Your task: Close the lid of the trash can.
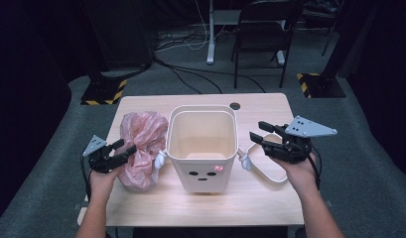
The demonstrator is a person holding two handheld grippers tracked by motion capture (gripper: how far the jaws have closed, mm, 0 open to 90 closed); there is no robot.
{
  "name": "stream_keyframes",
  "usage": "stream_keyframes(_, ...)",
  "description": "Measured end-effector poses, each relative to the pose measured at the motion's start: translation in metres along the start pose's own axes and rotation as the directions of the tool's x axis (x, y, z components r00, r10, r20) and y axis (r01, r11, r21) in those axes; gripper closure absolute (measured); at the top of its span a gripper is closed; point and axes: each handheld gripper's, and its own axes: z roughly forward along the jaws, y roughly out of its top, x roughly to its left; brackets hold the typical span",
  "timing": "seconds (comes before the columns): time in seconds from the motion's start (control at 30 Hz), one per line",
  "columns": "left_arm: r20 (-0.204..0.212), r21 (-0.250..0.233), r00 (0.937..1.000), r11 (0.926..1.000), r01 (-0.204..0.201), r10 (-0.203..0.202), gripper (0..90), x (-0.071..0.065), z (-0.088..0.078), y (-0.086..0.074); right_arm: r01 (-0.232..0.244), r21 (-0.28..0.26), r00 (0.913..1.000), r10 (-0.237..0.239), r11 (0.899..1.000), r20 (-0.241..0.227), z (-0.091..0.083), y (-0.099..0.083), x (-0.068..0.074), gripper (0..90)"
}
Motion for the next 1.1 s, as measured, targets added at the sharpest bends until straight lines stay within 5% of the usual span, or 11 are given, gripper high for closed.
stream_keyframes(0.43,-0.007,0.001,1.0000,1.0000,-0.003,0.003,34.7,0.000,0.000,-0.001,-0.056,0.027,0.9981,0.055,0.998,0.027,0.001,-0.038,-0.016,49.5)
stream_keyframes(0.67,-0.009,0.002,1.0000,1.0000,-0.003,0.003,34.8,0.000,0.000,-0.001,-0.028,0.084,0.9978,0.023,0.996,0.062,0.005,-0.059,-0.019,49.6)
stream_keyframes(1.1,-0.016,0.000,0.9999,1.0000,-0.004,0.004,34.8,0.000,-0.001,-0.001,-0.067,0.156,0.9950,0.054,0.986,0.084,0.015,-0.098,-0.027,49.9)
